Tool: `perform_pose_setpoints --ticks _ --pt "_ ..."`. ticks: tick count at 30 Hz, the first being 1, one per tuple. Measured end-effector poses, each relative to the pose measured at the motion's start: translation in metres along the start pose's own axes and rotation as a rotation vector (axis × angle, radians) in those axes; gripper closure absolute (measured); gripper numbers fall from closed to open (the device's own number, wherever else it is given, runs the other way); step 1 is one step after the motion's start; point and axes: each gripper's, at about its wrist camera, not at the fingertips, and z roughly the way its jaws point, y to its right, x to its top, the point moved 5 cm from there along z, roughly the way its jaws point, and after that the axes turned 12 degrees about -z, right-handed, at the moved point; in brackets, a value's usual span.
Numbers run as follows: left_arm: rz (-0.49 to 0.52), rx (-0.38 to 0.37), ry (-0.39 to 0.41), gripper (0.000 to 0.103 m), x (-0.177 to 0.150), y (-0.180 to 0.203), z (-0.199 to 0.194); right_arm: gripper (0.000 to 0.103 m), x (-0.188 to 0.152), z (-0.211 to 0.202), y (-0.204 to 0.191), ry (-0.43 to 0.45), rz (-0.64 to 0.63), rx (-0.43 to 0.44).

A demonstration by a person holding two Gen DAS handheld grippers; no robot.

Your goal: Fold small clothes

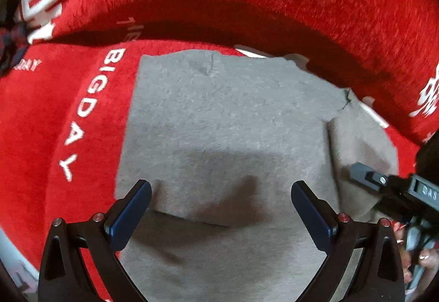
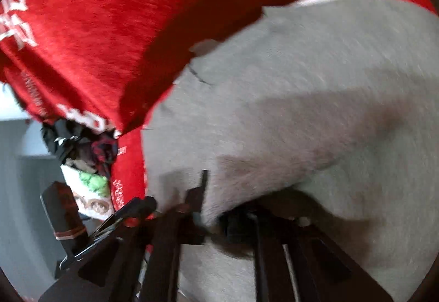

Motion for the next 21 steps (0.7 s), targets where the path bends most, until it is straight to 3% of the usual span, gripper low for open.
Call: perform_pose_setpoints --ticks 2,5,6,7,8,9,13,16,21 --pt "-0.024 -0.052 -0.005 0.001 0.002 -0.001 -0.002 0.055 -0.004 -0.008 0.002 0.021 0.029 0.020" --pt "-0.035 -0.155 -0.027 0.001 0.007 0.003 -0.004 0.058 -0.003 -0.033 0.020 0.107 0.068 -0.057" --pt "-0.033 -0.186 -0.038 0.001 0.008 0.004 -0.005 0.065 0.000 -0.043 0.027 0.151 0.097 -0.078" --pt "-0.032 -0.225 -0.054 0.001 0.009 0.005 -0.005 0.089 0.003 -0.049 0.031 0.175 0.120 -0.082" --pt "-0.034 -0.279 -0.082 0.001 0.010 0.006 -0.005 0.096 0.007 -0.050 0.032 0.185 0.127 -0.086" --pt "-0.045 -0.319 -0.104 0.001 0.011 0.006 -0.004 0.096 0.011 -0.049 0.028 0.189 0.109 -0.082" --pt "-0.159 -0.494 -0.180 0.001 0.021 -0.005 -0.003 0.096 0.019 -0.023 -0.028 0.090 -0.169 -0.073" --pt "-0.216 -0.569 -0.238 0.001 0.024 -0.010 0.002 0.095 0.009 0.004 -0.062 -0.004 -0.300 -0.026" --pt "-0.196 -0.559 -0.293 0.001 0.019 -0.004 0.018 0.086 -0.017 0.037 -0.070 -0.153 -0.347 -0.031"
